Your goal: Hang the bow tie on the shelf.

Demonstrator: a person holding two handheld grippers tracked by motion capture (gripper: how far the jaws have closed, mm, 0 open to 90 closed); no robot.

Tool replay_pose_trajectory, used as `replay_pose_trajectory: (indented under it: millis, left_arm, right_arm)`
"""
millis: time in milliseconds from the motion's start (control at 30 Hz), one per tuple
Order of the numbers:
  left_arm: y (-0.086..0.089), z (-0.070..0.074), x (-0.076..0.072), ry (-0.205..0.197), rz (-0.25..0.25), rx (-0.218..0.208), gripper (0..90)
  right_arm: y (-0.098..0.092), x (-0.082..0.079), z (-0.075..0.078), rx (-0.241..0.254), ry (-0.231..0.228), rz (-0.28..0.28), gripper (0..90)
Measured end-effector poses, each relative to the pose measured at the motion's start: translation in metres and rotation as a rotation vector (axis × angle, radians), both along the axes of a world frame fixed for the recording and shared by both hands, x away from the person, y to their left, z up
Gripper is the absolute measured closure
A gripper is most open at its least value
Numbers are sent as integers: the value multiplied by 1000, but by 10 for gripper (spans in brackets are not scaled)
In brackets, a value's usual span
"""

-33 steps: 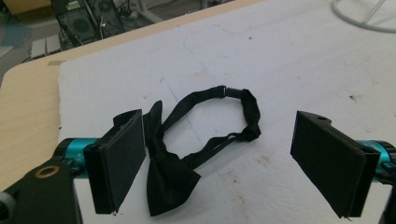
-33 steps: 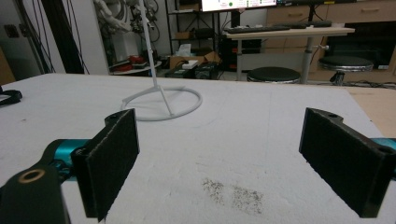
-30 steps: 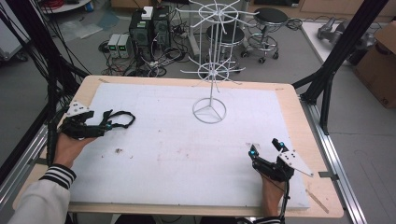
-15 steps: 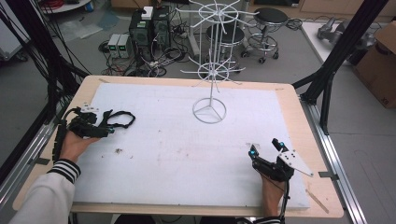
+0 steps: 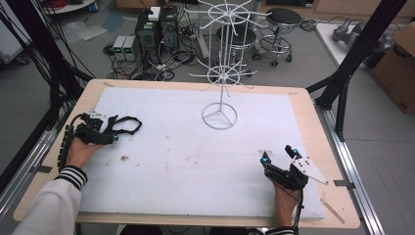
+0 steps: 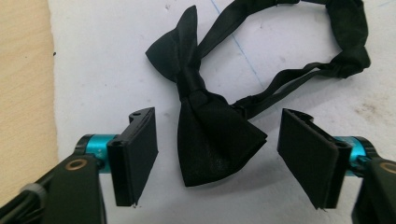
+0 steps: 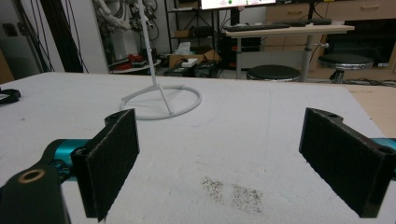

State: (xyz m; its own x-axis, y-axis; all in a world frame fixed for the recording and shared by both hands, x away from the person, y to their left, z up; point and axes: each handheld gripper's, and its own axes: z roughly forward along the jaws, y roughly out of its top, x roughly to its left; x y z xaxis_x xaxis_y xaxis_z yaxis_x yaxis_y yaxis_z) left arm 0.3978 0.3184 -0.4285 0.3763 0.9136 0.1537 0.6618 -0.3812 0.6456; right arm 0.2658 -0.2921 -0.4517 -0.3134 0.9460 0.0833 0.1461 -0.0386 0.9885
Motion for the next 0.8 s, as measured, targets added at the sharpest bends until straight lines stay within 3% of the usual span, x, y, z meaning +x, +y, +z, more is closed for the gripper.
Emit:
replay_pose_trajectory:
  millis: [133, 500, 800]
  left_arm:
    - [0, -2, 1, 9, -11, 10, 341]
    - [2, -2, 1, 20, -16, -36, 449]
    - [4, -1, 1, 16, -3, -39, 555]
  right_arm:
    - [0, 1, 0, -7, -2, 1, 111]
    - [0, 1, 0, -9, -4, 3, 111]
    - [0, 1, 0, -7, -3, 3, 111]
